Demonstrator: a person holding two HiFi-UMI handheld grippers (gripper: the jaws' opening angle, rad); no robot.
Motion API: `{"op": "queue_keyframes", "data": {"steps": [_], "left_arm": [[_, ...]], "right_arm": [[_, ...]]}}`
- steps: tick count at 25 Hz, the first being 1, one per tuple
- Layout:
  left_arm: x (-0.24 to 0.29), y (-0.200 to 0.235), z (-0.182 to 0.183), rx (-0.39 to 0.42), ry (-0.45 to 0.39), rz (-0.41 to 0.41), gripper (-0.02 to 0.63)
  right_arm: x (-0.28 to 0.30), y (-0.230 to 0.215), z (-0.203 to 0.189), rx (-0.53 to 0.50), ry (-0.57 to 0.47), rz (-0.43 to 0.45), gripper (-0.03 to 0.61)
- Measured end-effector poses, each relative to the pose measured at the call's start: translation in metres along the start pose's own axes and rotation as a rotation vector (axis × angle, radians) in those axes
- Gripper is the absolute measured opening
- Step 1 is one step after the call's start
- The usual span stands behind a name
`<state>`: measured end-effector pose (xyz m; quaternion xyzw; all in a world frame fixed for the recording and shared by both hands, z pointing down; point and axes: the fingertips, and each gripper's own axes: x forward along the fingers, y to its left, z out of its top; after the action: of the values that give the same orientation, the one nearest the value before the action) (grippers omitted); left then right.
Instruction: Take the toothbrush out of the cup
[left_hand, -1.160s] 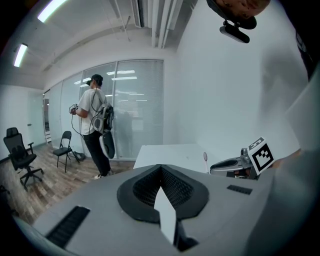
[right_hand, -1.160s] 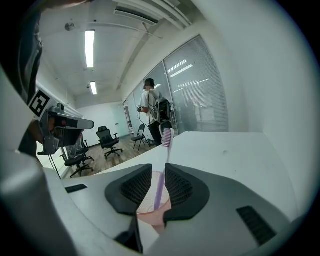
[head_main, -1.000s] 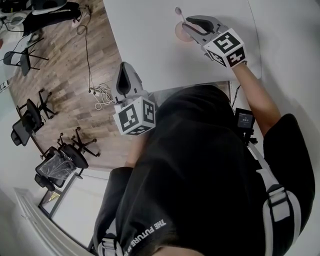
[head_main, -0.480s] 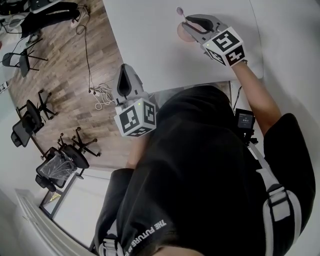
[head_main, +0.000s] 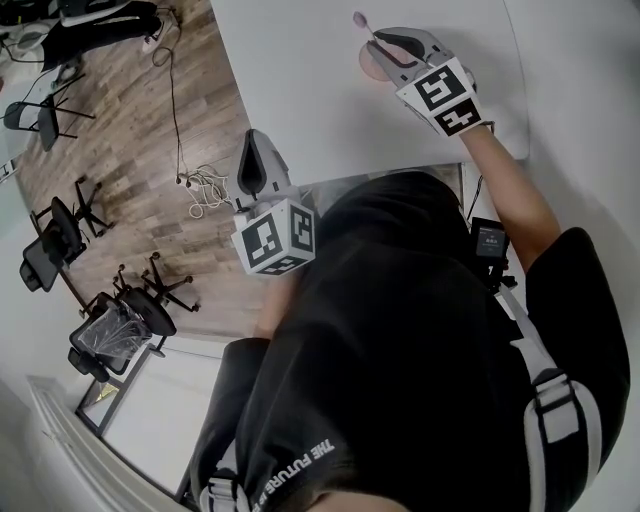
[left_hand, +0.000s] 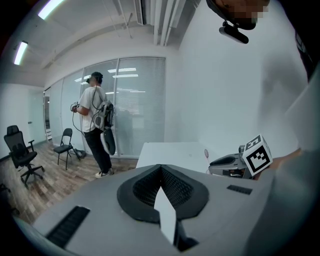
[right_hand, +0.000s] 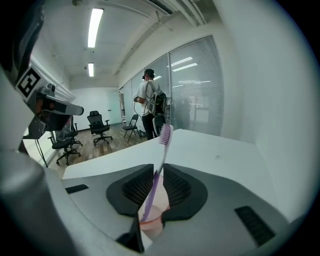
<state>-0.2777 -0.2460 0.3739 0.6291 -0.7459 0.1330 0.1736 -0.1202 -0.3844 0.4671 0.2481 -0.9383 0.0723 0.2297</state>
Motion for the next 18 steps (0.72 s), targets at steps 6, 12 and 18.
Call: {"op": "queue_keyframes", "data": {"steps": [6, 12, 18], "left_arm": [[-0.004, 0.004, 0.002, -0.008, -0.009, 0.008, 0.006], [-0.007, 0.011, 0.000, -0.016, -0.006, 0.017, 0.008], [-0.003, 0.007, 0.002, -0.017, -0.016, 0.012, 0.008]], "right_arm": [[0.000, 0.006, 0.003, -0.039, 0.002, -0.011, 0.067], [-0.003, 0.010, 0.007, -0.008, -0.017, -0.018, 0.052], [-0.007, 0.008, 0.008, 0.002, -0.038, -0.020, 0.043]]}}
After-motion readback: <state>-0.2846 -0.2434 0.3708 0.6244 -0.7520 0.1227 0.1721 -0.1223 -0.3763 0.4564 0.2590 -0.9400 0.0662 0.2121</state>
